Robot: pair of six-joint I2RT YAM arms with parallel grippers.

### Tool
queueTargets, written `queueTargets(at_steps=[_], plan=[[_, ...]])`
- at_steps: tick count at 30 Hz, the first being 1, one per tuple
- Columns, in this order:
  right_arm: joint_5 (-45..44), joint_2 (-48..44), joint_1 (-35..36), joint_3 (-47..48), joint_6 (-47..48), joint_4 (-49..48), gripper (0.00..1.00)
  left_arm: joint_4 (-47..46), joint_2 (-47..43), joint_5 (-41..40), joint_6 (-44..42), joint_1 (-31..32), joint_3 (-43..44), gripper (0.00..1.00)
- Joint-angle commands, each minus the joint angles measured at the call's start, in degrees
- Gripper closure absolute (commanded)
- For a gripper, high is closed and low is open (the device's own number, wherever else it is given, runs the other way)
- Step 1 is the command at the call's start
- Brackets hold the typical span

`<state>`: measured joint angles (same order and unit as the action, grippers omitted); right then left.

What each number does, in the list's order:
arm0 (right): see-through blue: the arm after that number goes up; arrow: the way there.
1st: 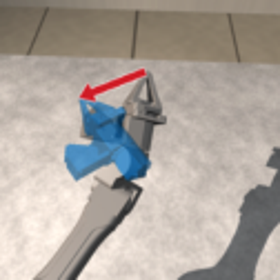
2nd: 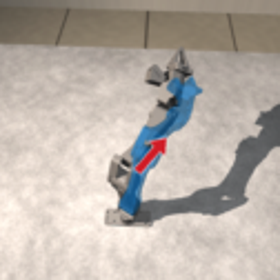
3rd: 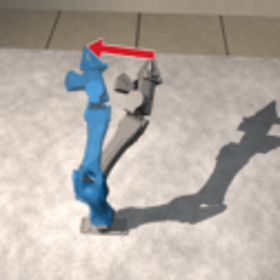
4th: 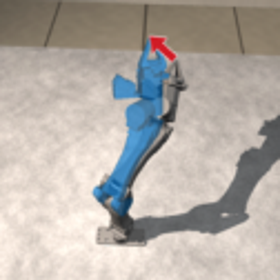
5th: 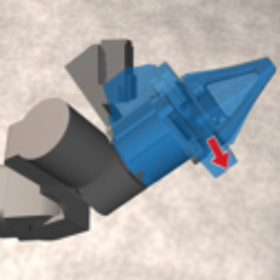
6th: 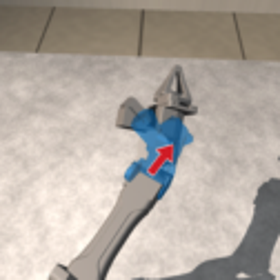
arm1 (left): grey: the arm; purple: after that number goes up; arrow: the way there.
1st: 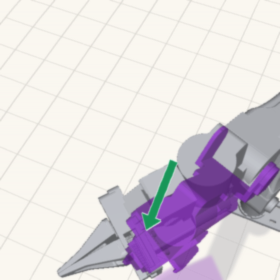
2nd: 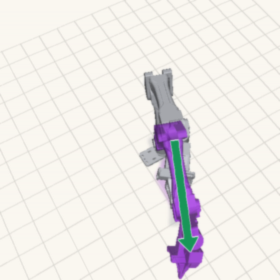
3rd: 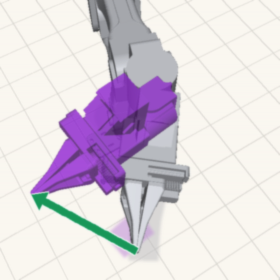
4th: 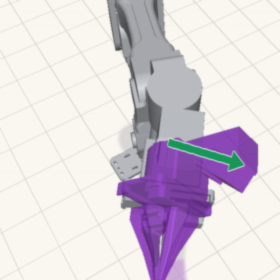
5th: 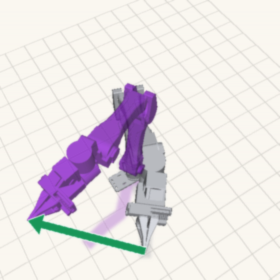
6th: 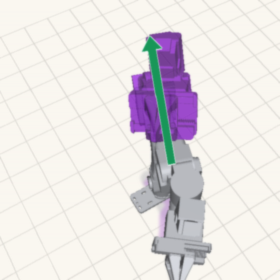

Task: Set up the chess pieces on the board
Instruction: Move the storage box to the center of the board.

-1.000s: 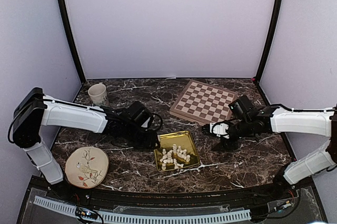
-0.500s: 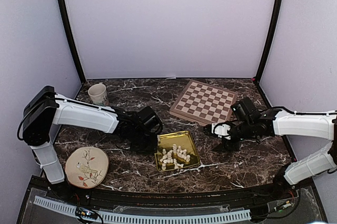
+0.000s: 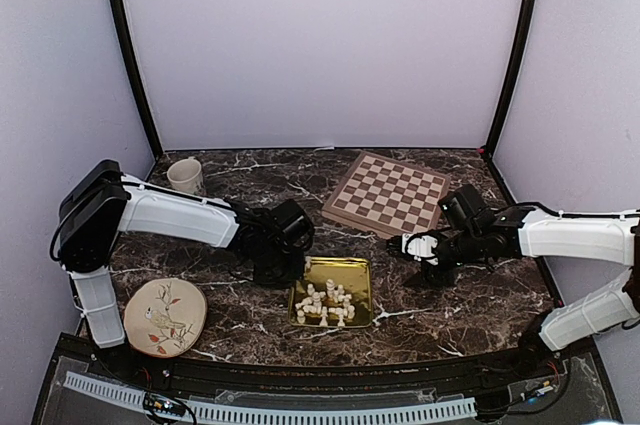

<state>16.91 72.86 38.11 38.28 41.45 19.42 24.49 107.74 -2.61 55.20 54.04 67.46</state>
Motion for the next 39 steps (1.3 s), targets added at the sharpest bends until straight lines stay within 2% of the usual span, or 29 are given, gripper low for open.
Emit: queueTargets(at_steps=[1, 14, 24, 34, 36, 39], plan=[[1.19, 0.11, 0.39, 0.32, -0.38, -0.07, 0.41, 4.10, 0.24, -1.69, -0.29, -1.71, 0.12, 1.00], [0.91, -0.02, 0.26, 0.34, -1.79, -0.62, 0.42, 4.85, -5.09, -6.20, -3.46, -9.61, -6.24, 1.00], [1.57, 1.29, -4.36, 2.57, -4.75, -1.53, 0.45, 5.44, -8.43, -10.31, -14.90, -18.15, -12.03, 1.00], [1.76, 1.79, -5.05, 2.43, -4.81, -1.48, 0.45, 3.70, -11.01, -12.65, -22.82, -22.78, -14.43, 1.00], [2.02, 2.08, -5.08, 2.47, -4.97, -1.41, 0.45, 3.41, -11.26, -11.41, -23.71, -22.84, -14.35, 0.94], [2.12, 2.20, -5.48, 2.77, -5.12, -1.33, 0.45, 5.67, -10.66, -9.62, -24.08, -22.85, -13.23, 0.70]])
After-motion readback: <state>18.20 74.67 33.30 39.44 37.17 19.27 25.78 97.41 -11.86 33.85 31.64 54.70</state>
